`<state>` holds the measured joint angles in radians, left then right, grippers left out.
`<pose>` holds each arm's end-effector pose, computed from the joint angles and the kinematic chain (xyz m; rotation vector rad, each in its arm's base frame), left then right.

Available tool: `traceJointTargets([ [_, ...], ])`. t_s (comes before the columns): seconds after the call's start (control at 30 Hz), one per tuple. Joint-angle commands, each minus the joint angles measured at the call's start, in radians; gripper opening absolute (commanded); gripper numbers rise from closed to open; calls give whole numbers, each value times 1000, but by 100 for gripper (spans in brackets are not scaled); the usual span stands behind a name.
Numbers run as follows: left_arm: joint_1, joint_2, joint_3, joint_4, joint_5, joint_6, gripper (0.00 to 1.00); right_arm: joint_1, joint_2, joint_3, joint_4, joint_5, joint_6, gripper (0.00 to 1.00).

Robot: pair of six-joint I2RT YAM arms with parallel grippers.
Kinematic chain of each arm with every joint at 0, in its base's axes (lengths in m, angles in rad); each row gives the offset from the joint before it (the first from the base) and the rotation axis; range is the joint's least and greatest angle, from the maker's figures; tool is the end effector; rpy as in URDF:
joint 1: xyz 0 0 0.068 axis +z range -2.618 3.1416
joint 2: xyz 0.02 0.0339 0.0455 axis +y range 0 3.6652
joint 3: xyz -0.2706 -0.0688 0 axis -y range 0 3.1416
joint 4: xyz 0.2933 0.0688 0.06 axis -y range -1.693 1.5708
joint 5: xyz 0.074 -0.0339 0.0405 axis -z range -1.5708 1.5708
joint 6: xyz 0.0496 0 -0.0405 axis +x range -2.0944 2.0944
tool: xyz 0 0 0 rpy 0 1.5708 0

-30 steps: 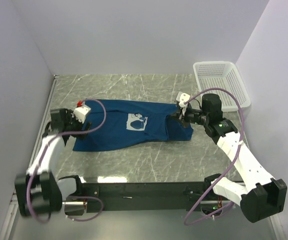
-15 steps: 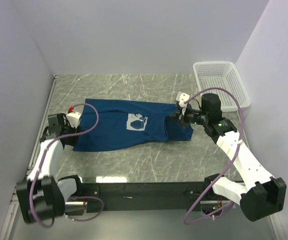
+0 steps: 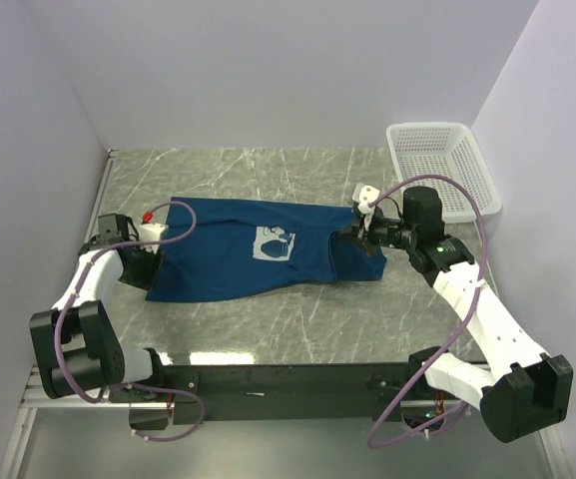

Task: Fold and stack the t-shirts
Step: Fold the tshirt

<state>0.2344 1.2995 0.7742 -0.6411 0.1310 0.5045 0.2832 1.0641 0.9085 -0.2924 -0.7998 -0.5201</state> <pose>0.2736 0.0587 0.1658 0.4022 2.6883 0.0349 0.2643 0.1140 0.3169 -1.1852 1.5225 0.6441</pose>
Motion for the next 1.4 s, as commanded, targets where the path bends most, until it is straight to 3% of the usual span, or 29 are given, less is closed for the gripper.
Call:
traceJointTargets([
  [0.0, 6, 29, 36, -51, 61, 25, 55, -6, -16, 4, 25, -19, 8, 0],
  [0.8, 3, 175, 60, -75, 84, -4, 44, -6, -19, 4, 22, -10, 9, 0],
  [1.0, -1, 211, 76, -86, 101, -18, 37, -6, -26, 4, 24, -7, 12, 0],
  [1.37, 20, 120, 143, -45, 76, -66, 39, -7, -24, 3, 25, -10, 9, 0],
])
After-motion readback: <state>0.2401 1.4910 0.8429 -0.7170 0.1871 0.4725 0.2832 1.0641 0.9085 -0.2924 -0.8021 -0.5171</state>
